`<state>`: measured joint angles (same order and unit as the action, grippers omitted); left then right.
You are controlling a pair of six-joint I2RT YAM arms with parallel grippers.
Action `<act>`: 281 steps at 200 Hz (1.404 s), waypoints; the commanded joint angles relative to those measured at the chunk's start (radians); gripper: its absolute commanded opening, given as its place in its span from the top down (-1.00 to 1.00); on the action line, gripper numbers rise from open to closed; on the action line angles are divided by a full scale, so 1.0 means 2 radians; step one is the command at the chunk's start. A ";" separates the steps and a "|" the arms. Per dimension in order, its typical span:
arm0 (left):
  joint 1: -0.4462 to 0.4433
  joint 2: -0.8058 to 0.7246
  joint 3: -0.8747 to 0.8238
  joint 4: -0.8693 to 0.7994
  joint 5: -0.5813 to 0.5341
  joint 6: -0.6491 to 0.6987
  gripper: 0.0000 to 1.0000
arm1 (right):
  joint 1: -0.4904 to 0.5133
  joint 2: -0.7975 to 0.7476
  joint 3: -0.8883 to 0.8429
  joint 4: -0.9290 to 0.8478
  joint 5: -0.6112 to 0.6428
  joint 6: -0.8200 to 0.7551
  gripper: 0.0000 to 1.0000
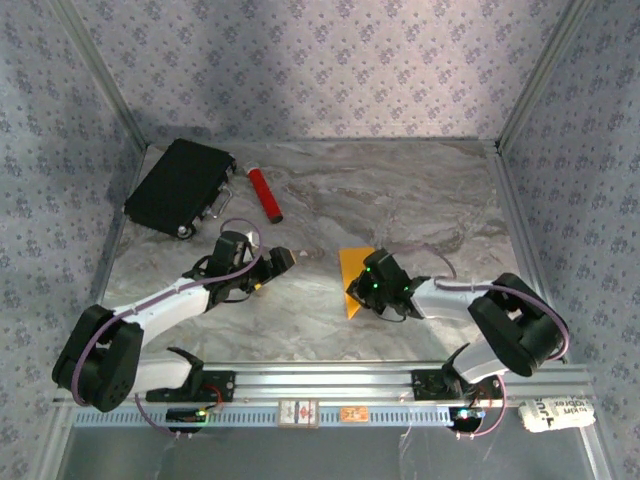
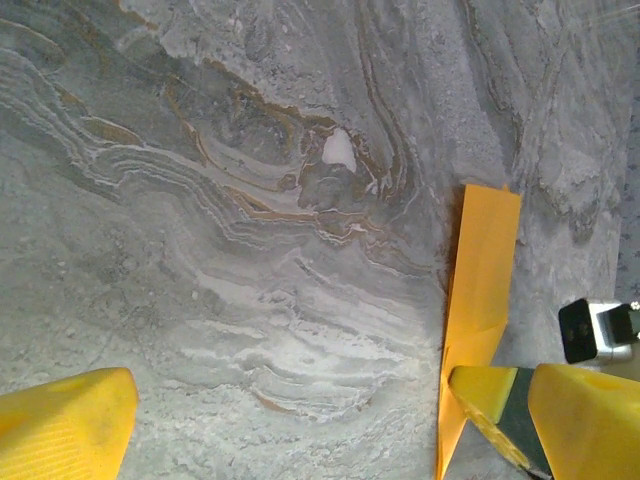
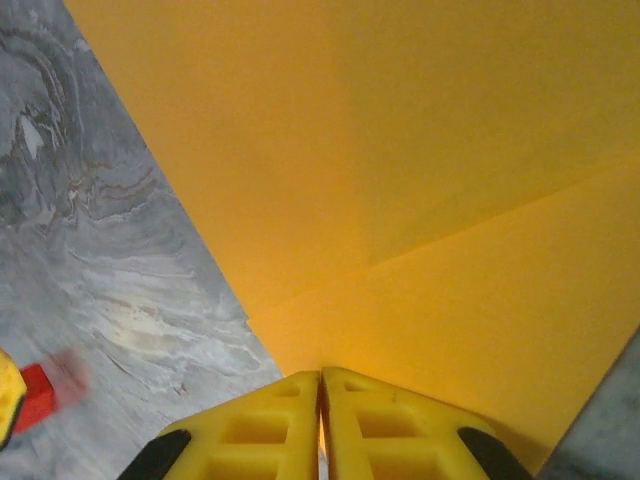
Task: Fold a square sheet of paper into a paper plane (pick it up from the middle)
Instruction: Move the paper to the center of the table, then fold the wing for the fifth time at the center of the table.
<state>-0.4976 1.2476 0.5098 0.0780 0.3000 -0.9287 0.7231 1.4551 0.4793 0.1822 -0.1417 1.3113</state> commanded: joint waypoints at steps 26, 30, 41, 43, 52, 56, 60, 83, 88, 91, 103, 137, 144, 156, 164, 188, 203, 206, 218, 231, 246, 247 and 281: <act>-0.002 0.001 0.001 0.023 0.017 -0.003 -1.00 | 0.053 0.006 -0.022 0.032 0.094 0.191 0.77; -0.003 0.001 0.001 0.023 0.018 -0.004 -1.00 | 0.053 0.004 -0.021 0.036 0.092 0.191 0.77; -0.002 0.000 0.002 0.017 0.017 -0.005 -0.99 | 0.052 -0.003 -0.018 0.041 0.088 0.180 0.74; -0.003 0.000 0.002 0.016 0.016 -0.004 -0.99 | 0.051 -0.006 -0.017 0.041 0.088 0.177 0.73; -0.003 0.000 0.004 0.013 0.019 -0.001 -1.00 | 0.050 -0.017 -0.011 0.031 0.088 0.158 0.72; -0.003 0.000 0.005 0.012 0.021 0.000 -1.00 | 0.049 -0.024 -0.007 0.020 0.090 0.148 0.71; -0.003 0.001 0.006 0.012 0.023 0.001 -0.99 | 0.049 -0.030 -0.003 0.007 0.093 0.138 0.70; -0.005 0.012 0.020 0.010 0.039 0.016 -1.00 | 0.039 -0.072 0.011 -0.060 0.115 0.080 0.71; -0.006 0.018 0.027 0.004 0.043 0.021 -0.99 | 0.034 -0.083 0.008 -0.068 0.118 0.071 0.71; -0.008 0.021 0.031 0.000 0.045 0.024 -0.99 | 0.031 -0.089 0.005 -0.070 0.120 0.065 0.71; -0.016 0.036 0.048 -0.008 0.052 0.034 -1.00 | 0.016 -0.114 -0.009 -0.081 0.124 0.052 0.71; -0.055 0.076 0.088 -0.003 0.050 0.047 -0.98 | -0.047 -0.198 -0.058 -0.103 0.108 0.013 0.68; -0.063 0.088 0.098 -0.003 0.052 0.049 -0.95 | -0.060 -0.219 -0.067 -0.111 0.103 0.003 0.68; -0.076 0.111 0.118 -0.001 0.061 0.050 -0.86 | -0.083 -0.254 -0.083 -0.118 0.089 -0.016 0.65; -0.084 0.126 0.132 0.001 0.068 0.050 -0.77 | -0.098 -0.276 -0.090 -0.123 0.078 -0.030 0.63; -0.107 0.174 0.174 0.007 0.089 0.042 -0.41 | -0.144 -0.322 -0.098 -0.147 0.027 -0.085 0.63; -0.118 0.206 0.202 0.005 0.096 0.038 -0.17 | -0.174 -0.324 -0.096 -0.155 -0.018 -0.115 0.63; -0.120 0.211 0.206 0.004 0.097 0.037 -0.13 | -0.179 -0.322 -0.095 -0.157 -0.027 -0.120 0.63; -0.129 0.233 0.232 -0.003 0.098 0.038 0.04 | -0.196 -0.312 -0.092 -0.157 -0.059 -0.139 0.63; -0.137 0.255 0.257 -0.015 0.099 0.039 0.15 | -0.207 -0.296 -0.085 -0.157 -0.084 -0.156 0.64; -0.142 0.279 0.285 -0.030 0.100 0.039 0.30 | -0.211 -0.280 -0.077 -0.155 -0.100 -0.171 0.63; -0.142 0.281 0.286 -0.031 0.100 0.039 0.31 | -0.211 -0.279 -0.076 -0.155 -0.101 -0.171 0.63; -0.148 0.321 0.329 -0.054 0.098 0.040 0.35 | -0.211 -0.244 -0.056 -0.157 -0.115 -0.191 0.63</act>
<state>-0.7853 1.8462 1.1049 0.0322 0.4828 -0.8566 0.3054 0.9337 0.3115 -0.1066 -0.3065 1.0027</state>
